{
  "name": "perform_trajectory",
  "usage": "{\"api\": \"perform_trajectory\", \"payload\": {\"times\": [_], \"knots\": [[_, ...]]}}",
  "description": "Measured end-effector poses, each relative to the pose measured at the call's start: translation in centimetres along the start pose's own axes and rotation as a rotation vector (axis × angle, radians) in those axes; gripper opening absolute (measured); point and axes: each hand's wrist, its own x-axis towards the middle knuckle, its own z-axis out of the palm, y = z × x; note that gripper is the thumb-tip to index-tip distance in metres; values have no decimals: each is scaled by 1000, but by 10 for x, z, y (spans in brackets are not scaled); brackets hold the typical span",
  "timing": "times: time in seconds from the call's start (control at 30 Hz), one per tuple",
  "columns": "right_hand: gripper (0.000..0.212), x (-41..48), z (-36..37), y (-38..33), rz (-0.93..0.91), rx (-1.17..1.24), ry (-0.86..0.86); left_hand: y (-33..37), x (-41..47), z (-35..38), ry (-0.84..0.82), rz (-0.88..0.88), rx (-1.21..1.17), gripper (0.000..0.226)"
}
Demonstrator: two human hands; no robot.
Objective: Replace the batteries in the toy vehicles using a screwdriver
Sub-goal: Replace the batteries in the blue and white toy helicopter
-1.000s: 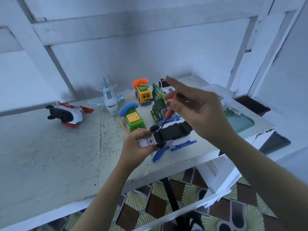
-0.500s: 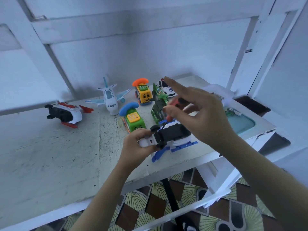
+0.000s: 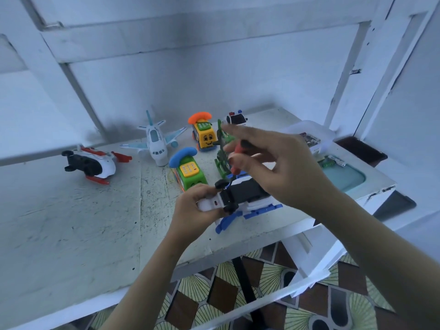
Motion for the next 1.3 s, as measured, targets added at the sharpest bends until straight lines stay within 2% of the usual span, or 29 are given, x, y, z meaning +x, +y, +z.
{"api": "perform_trajectory", "payload": {"times": [0.07,0.17,0.23,0.33,0.43,0.5,0.6,0.73,0.87,0.93,1.0,1.07,1.2,1.3], "knots": [[30,2,-2,-3,-23,-187,13,1,1,0,-2,-1,-6,38],[41,6,-5,-7,-4,-497,25,4,3,0,1,-13,-14,37],[42,11,-11,-12,110,-556,1,5,4,0,9,-28,-3,41],[27,13,-30,-12,276,-598,-223,6,6,-1,17,-53,30,45],[31,12,-40,-1,406,-766,-555,12,9,0,-1,-83,32,41],[34,12,-43,8,506,-696,-712,15,12,1,-2,-95,39,40],[36,12,-52,19,528,-585,-695,20,15,3,13,-120,46,38],[44,14,-64,35,468,-456,-578,30,18,2,-13,-154,115,39],[39,14,-60,46,352,-381,-575,38,14,-7,-37,-210,134,31],[33,12,-54,51,257,-343,-602,44,9,-12,-26,-225,99,38],[32,11,-45,53,161,-303,-628,50,5,-20,16,-241,49,41],[33,10,-35,53,67,-291,-642,56,0,-30,49,-245,8,35],[38,11,-16,48,-89,-268,-571,72,-6,-51,159,-267,-71,32],[51,13,-1,47,-273,-368,-491,78,-7,-66,259,-332,-104,21]]}}
